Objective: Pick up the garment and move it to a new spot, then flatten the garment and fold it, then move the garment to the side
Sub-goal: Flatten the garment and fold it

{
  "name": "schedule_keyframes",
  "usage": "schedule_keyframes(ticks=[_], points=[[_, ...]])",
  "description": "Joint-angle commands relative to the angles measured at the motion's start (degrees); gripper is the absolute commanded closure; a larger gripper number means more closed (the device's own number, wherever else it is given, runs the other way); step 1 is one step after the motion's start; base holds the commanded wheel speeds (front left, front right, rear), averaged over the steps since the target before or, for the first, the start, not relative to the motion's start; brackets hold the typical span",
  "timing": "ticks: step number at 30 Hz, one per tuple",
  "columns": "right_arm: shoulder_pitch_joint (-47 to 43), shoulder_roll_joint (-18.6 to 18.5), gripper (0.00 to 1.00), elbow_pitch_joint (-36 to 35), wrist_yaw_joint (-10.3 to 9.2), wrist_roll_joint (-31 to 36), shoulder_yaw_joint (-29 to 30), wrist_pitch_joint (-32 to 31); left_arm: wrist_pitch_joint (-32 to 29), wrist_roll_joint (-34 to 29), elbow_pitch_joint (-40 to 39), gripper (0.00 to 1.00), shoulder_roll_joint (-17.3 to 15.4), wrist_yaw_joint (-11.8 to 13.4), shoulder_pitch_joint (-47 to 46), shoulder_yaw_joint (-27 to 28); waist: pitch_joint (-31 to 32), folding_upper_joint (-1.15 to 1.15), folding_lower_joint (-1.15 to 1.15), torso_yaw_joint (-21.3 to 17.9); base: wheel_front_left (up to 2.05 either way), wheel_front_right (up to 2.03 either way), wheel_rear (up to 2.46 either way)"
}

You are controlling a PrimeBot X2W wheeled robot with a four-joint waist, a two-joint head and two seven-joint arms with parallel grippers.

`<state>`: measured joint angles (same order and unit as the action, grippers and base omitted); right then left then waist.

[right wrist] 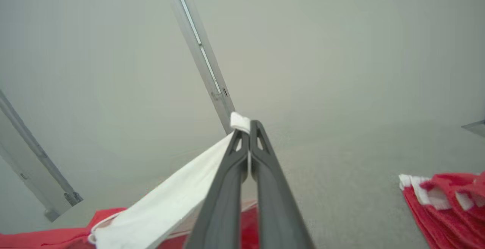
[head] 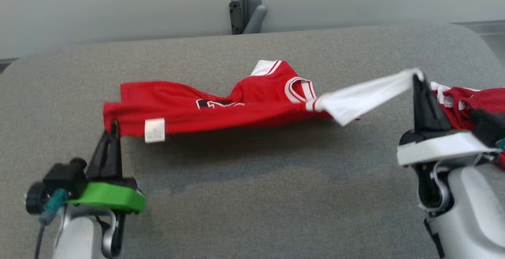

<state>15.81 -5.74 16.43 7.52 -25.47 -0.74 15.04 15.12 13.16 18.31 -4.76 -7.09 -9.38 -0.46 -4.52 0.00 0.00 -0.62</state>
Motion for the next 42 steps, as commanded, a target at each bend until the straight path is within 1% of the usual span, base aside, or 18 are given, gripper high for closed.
schedule_keyframes(ticks=[1, 4, 7, 8, 11, 12, 14, 16, 18, 20, 23, 26, 29, 32, 34, 38, 40, 42], points=[[2.45, -1.46, 1.00, -3.47, -0.07, -1.28, 0.36, 0.16, 0.00, -0.64, -2.16, 1.00, -1.80, -0.26, -2.99, -0.10, 1.84, 0.00, 0.00, -0.39, 0.00, 0.00, 0.00], [7.37, -4.44, 1.00, -9.75, -0.08, -2.47, 1.18, 0.16, 0.00, -0.53, -5.44, 1.00, -5.68, -0.36, -9.29, -1.02, 2.00, 0.00, 0.00, -0.47, 0.00, 0.00, 0.00], [13.69, -7.78, 1.00, -13.02, -0.08, -3.44, 1.60, 0.15, -1.50, 0.25, -7.43, 1.00, -10.71, -0.37, -17.32, -3.03, 0.85, 0.00, 0.00, -0.65, 0.00, 0.00, 0.00], [16.19, -9.19, 1.00, -13.61, -0.07, -3.42, 1.37, 0.15, -2.76, -0.03, -8.00, 1.00, -12.83, -0.38, -20.33, -3.89, -0.05, 0.00, 0.00, -0.74, 0.00, 0.00, 0.00], [23.64, -12.82, 1.00, -13.30, -0.08, -2.66, -0.24, 0.15, -6.22, 0.51, -7.44, 1.00, -16.84, -0.34, -28.91, -6.50, -3.38, 0.00, 0.00, -0.81, 0.00, 0.00, 0.00], [28.42, -14.39, 1.00, -11.55, -0.08, -2.81, -2.01, 0.11, -7.30, 1.95, -6.13, 1.00, -17.74, -0.34, -34.92, -8.47, -5.94, 0.00, 0.00, -0.63, 0.00, 0.00, 0.00], [34.61, -15.36, 1.00, -9.24, -0.09, -2.84, -3.25, -0.24, -8.05, 2.11, -3.75, 1.00, -19.15, -0.34, -40.44, -10.08, -9.09, 0.00, 0.00, -0.89, 0.00, 0.00, 0.00], [40.94, -16.80, 1.00, -6.17, -0.08, -1.27, -4.87, -0.74, -8.57, 1.17, -1.15, 1.00, -19.60, -0.34, -46.02, -12.61, -12.64, 0.00, 0.00, -0.95, 0.00, 0.00, 0.00], [47.65, -17.65, 1.00, -2.02, -0.09, 0.30, -6.33, -1.58, -8.43, 0.34, 2.04, 1.00, -19.02, -0.34, -51.98, -14.48, -16.40, 0.00, 0.00, -0.87, 0.00, 0.00, 0.00], [54.80, -17.83, 1.00, 2.49, -0.09, 1.59, -6.89, -1.97, -7.36, -0.68, 5.81, 1.00, -18.00, -0.03, -57.60, -15.30, -19.73, 0.00, 0.00, -0.70, 0.00, 0.00, 0.00], [66.32, -18.31, 1.00, 8.52, -0.08, 5.06, -6.70, -1.61, -4.17, -3.39, 10.62, 1.00, -16.89, 0.65, -66.90, -16.51, -23.90, 0.00, 0.00, -0.52, 0.00, 0.00, 0.00], [75.14, -18.53, 1.00, 12.77, -0.09, 9.12, -6.66, -0.56, -1.70, -5.66, 14.98, 1.00, -15.68, 1.15, -74.37, -17.76, -26.27, 0.00, 0.00, -0.50, 0.00, 0.00, 0.00], [80.93, -18.38, 1.00, 14.55, -0.09, 12.28, -6.24, 0.10, -0.35, -6.53, 18.09, 1.00, -14.42, 1.54, -79.44, -17.94, -27.01, 0.00, 0.00, -0.61, 0.00, 0.00, 0.00], [83.29, -18.17, 1.00, 13.04, -0.09, 13.26, -4.63, 0.12, 0.04, -6.45, 19.40, 1.00, -13.76, 1.29, -80.94, -18.07, -27.26, 0.00, 0.00, -0.71, 0.00, 0.00, 0.00], [81.97, -18.32, 1.00, 11.56, -0.09, 13.34, -4.33, 0.14, 0.04, -5.50, 18.55, 1.00, -13.61, 1.19, -80.93, -16.95, -27.96, 0.00, 0.00, -1.08, 0.00, 0.00, 0.00], [73.61, -19.13, 1.00, 7.57, -0.09, 9.40, -5.21, 0.13, -0.06, -3.73, 17.93, 1.00, -13.96, 0.71, -73.76, -15.14, -29.22, 0.00, 0.00, -1.97, 0.00, 0.00, 0.00], [66.88, -19.27, 1.00, 4.15, -0.09, 6.12, -4.99, 0.14, -0.05, -2.49, 16.95, 1.00, -13.77, 0.64, -69.22, -13.52, -29.46, 0.00, 0.00, -2.32, 0.00, 0.00, 0.00], [58.28, -19.76, 1.00, 0.49, -0.09, 3.05, -4.93, 0.15, -0.03, -0.82, 15.64, 1.00, -13.15, 0.46, -63.10, -11.35, -29.31, 0.00, 0.00, -2.62, 0.00, 0.00, 0.00]])
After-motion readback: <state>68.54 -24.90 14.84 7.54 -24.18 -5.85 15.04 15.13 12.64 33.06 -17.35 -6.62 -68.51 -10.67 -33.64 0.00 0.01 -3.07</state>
